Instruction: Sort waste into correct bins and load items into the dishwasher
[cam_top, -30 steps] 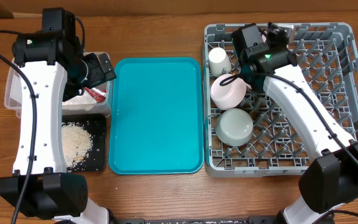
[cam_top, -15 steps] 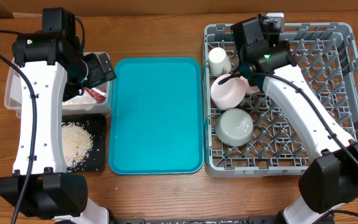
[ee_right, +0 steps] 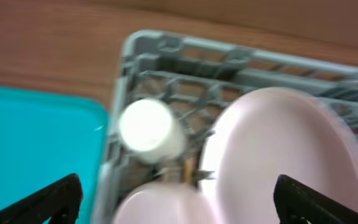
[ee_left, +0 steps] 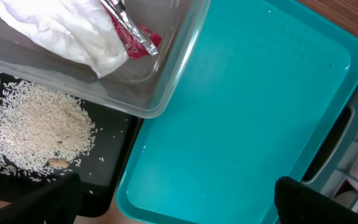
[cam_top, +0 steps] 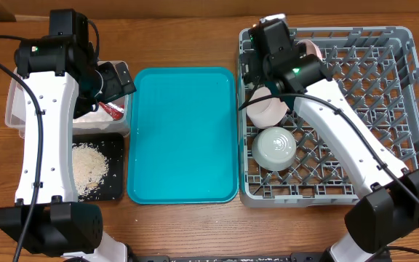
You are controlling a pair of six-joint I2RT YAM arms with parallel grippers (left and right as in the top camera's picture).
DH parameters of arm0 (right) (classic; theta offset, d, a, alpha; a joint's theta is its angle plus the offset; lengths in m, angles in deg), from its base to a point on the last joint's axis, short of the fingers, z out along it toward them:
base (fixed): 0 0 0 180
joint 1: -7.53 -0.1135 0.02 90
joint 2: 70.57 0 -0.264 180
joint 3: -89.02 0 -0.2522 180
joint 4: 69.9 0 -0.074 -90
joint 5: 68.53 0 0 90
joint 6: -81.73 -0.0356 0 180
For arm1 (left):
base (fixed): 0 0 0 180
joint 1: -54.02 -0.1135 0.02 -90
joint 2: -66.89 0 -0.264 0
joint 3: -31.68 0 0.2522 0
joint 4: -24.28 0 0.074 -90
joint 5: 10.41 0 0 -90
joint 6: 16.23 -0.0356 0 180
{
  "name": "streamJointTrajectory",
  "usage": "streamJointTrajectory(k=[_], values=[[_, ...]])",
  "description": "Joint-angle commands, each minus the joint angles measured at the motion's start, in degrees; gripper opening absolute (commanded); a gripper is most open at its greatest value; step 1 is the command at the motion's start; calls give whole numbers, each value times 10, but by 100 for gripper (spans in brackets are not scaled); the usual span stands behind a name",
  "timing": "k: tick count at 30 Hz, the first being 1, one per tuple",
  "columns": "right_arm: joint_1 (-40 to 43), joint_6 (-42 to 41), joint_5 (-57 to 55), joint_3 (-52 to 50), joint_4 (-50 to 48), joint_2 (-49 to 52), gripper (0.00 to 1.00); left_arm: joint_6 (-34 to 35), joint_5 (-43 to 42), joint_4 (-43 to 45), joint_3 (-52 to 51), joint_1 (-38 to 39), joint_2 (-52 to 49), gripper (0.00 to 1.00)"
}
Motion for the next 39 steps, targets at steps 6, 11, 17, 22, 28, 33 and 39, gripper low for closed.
streamJointTrajectory(k=[6, 11, 17, 22, 28, 33, 39], values=[[4, 1, 60, 17, 7, -8, 100, -5, 2, 1, -1, 2, 3, 100], [4, 1, 60, 17, 7, -8, 100, -5, 2, 1, -1, 2, 3, 100], [4, 1, 60, 17, 7, -8, 100, -5, 2, 1, -1, 2, 3, 100], [4, 1, 60, 17, 8, -8, 100, -5, 2, 1, -1, 2, 3, 100], [4, 1, 60, 17, 8, -66, 100, -5, 2, 1, -1, 2, 3, 100], [4, 1, 60, 17, 9, -152, 100, -5, 2, 1, -1, 2, 3, 100], [18, -3, 61, 14, 31, -294, 100, -5, 2, 1, -1, 2, 3, 100]])
